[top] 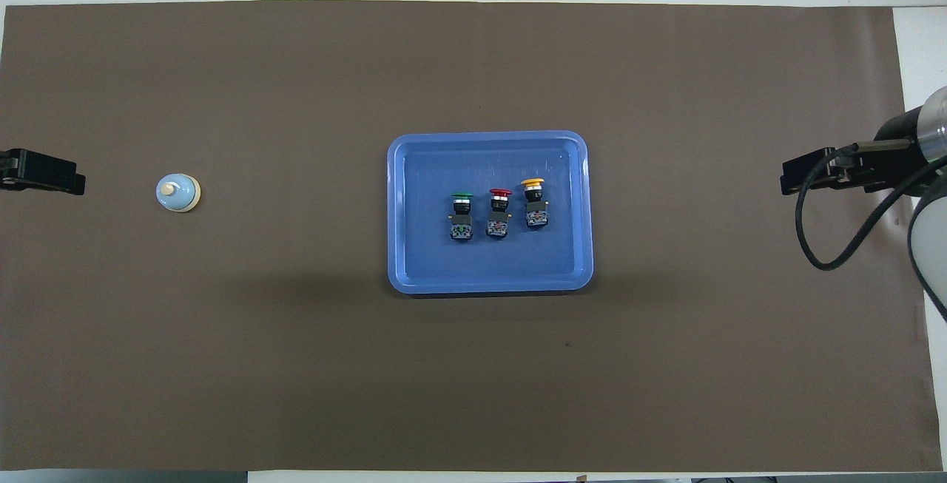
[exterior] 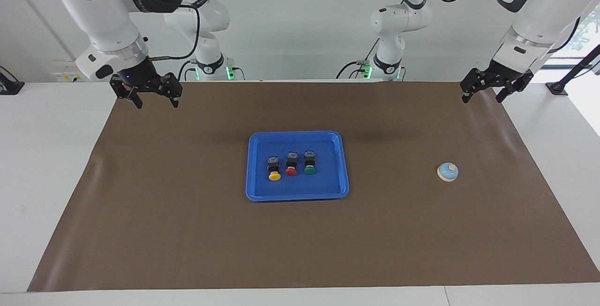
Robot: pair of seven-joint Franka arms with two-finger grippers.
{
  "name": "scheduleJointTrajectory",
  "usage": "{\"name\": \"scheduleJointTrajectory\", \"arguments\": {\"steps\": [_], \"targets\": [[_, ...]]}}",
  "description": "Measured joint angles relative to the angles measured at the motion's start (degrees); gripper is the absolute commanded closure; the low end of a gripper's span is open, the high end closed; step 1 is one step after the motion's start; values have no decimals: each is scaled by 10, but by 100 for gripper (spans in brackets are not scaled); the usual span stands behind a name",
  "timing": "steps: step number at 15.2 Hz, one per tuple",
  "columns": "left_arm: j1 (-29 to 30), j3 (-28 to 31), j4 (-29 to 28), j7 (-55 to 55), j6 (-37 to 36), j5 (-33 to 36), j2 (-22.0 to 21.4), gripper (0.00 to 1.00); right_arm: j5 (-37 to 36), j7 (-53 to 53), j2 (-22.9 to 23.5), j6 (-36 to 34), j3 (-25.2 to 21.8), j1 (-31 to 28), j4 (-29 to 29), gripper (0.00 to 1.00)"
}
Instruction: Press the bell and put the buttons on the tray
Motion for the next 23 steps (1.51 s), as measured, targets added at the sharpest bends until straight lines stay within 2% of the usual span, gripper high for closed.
{"name": "scheduleJointTrajectory", "arguments": {"steps": [17, 21, 22, 23], "targets": [[-1, -1, 0, 0, -1, 0, 0, 0, 0, 0, 0, 0, 5, 1, 0, 0], [-19, -5, 0, 0, 1, 0, 0, 0, 0, 0, 0, 0, 5, 1, 0, 0], [-28, -6, -1, 0, 12, 0, 0, 13, 0, 0, 0, 0, 5, 1, 0, 0], [-34, -7, -3, 0, 37, 0, 0, 43, 0, 0, 0, 0, 5, 1, 0, 0]]}}
